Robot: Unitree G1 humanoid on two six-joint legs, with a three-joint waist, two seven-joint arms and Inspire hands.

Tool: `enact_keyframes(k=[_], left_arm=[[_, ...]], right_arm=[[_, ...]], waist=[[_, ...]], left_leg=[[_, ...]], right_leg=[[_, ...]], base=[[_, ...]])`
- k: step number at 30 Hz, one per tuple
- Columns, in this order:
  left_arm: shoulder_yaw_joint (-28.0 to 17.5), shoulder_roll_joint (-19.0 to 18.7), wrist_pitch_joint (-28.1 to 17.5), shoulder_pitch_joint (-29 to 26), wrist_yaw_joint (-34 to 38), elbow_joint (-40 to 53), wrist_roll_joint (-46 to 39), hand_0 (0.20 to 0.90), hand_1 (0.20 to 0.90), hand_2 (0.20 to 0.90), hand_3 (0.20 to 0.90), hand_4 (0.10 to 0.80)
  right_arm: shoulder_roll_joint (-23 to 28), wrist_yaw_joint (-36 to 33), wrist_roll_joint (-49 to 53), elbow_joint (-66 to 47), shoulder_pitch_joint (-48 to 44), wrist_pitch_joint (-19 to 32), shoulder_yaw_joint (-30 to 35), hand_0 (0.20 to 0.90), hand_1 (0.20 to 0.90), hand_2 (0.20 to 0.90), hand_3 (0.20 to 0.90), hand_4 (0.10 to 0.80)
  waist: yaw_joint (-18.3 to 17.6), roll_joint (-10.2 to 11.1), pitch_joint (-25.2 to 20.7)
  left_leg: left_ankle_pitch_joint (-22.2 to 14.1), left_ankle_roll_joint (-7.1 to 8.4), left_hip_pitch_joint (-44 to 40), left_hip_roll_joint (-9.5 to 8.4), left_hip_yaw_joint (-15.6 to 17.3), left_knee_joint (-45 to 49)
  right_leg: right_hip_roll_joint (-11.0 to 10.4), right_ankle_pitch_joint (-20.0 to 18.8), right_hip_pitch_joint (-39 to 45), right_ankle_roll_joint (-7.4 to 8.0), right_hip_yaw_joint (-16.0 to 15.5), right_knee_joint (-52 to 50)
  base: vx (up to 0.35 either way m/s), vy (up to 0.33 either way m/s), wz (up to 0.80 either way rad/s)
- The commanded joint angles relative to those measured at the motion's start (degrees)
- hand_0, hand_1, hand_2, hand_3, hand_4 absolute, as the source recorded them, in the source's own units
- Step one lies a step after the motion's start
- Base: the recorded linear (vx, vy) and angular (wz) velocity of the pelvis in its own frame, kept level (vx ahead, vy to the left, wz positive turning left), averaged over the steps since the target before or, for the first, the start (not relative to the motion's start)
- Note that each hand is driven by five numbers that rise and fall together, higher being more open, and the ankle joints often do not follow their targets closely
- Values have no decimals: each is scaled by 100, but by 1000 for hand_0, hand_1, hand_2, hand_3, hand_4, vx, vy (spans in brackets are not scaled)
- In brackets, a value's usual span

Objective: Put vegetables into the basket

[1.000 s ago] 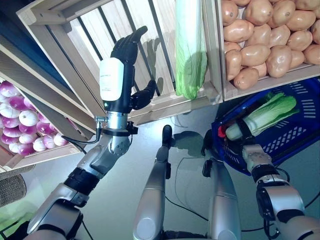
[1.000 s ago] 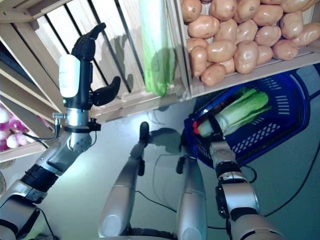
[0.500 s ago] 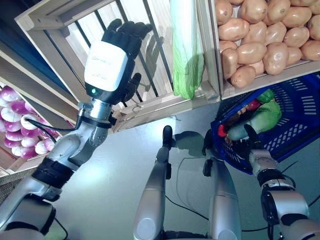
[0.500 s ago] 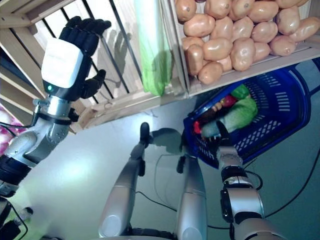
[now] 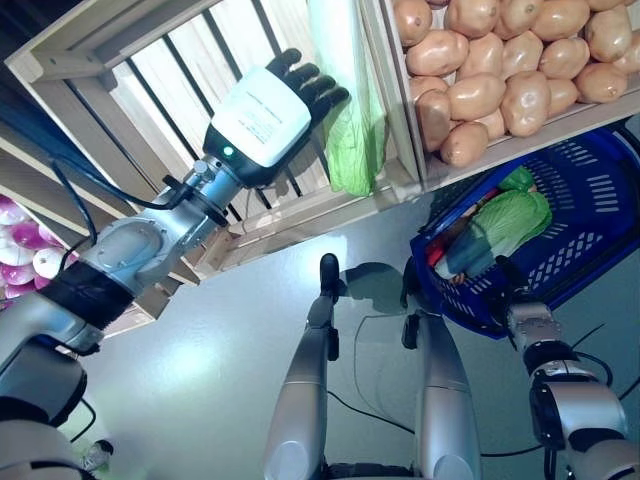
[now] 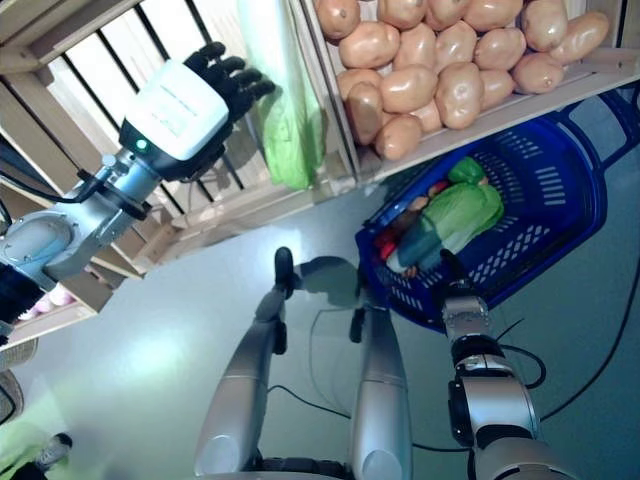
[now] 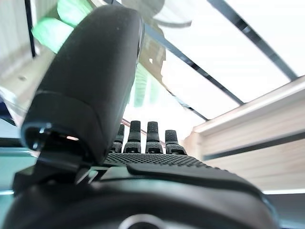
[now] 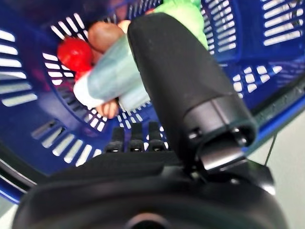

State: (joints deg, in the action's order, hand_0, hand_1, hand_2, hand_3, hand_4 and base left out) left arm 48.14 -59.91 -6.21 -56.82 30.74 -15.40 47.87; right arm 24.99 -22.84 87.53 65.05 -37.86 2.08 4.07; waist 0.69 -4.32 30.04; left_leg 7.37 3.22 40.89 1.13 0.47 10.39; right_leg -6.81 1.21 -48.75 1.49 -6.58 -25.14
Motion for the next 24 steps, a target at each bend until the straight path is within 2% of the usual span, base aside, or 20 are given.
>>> enact_keyframes(k=[1, 9, 13, 19, 24], left_arm=[[-298, -89, -295, -682, 822, -15, 168, 900, 900, 900, 900, 800], [609, -1, -163, -1204, 1236, -546, 251, 900, 900, 900, 900, 800], [760, 38, -142, -1367, 1493, -671, 288, 900, 900, 900, 900, 800], [1043, 116, -194, -1508, 1308, -786, 574, 900, 900, 900, 900, 800], [1290, 191, -2, -1723, 1159, -854, 840, 900, 900, 900, 900, 800]], right_arm=[[506, 156, -98, -77, 256, -1, -43, 900, 900, 900, 900, 800], [673, 183, -154, 167, -57, -100, -215, 900, 900, 900, 900, 800], [691, 141, -187, 138, -76, -120, -268, 900, 900, 900, 900, 800], [724, 176, -214, 171, -155, -128, -308, 900, 900, 900, 900, 800], [717, 176, -200, 188, -249, -115, -392, 900, 900, 900, 900, 800]], waist=[[-140, -254, -24], [-221, -256, -24], [-250, -246, -24], [-286, -239, -24], [-329, -231, -24]], left_leg=[[-183, -53, 404, -233, 176, 515], [-191, -16, 449, -167, 251, 539], [-199, -11, 490, -146, 292, 551], [-201, 5, 529, -123, 314, 547], [-187, 19, 548, -95, 338, 518]], right_leg=[[130, -450, 339, 213, -6, 545], [163, -441, 286, 210, 42, 531], [174, -432, 237, 201, 57, 521], [192, -435, 201, 192, 67, 534], [202, -443, 190, 201, 81, 565]], base=[[0, 0, 0], [0, 4, 0], [-4, 13, -5], [1, 1, -3], [0, 0, 0]])
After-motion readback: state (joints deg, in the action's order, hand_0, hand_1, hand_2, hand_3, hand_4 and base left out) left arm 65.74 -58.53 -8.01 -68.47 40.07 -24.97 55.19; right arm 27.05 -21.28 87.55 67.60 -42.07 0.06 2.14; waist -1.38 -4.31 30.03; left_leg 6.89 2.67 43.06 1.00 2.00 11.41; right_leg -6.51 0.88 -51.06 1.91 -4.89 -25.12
